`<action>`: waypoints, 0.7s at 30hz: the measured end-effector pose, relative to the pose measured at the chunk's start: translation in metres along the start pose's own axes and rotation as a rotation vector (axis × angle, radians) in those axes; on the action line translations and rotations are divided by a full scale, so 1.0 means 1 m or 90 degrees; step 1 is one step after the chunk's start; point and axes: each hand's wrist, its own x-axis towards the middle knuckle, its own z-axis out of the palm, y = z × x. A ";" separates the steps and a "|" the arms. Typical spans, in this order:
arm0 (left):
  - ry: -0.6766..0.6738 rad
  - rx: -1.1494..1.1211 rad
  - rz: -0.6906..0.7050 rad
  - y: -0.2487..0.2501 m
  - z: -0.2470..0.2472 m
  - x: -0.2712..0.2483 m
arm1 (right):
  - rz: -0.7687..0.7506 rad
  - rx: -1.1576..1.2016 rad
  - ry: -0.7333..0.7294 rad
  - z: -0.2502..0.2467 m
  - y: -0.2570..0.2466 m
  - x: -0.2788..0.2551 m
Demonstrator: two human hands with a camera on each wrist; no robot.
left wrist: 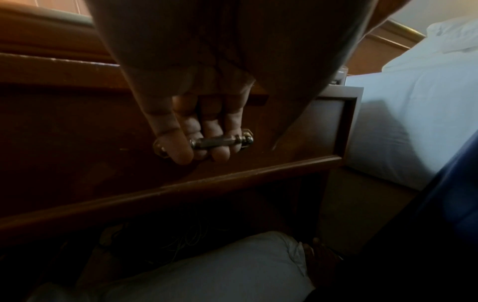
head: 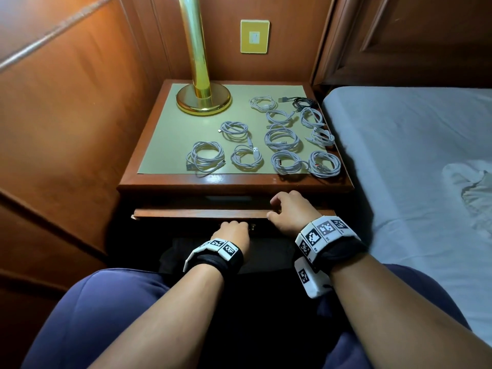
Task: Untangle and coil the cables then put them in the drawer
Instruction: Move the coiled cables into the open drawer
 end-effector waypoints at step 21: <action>0.167 0.100 0.003 -0.052 -0.025 -0.009 | -0.046 -0.248 0.112 0.058 -0.004 -0.003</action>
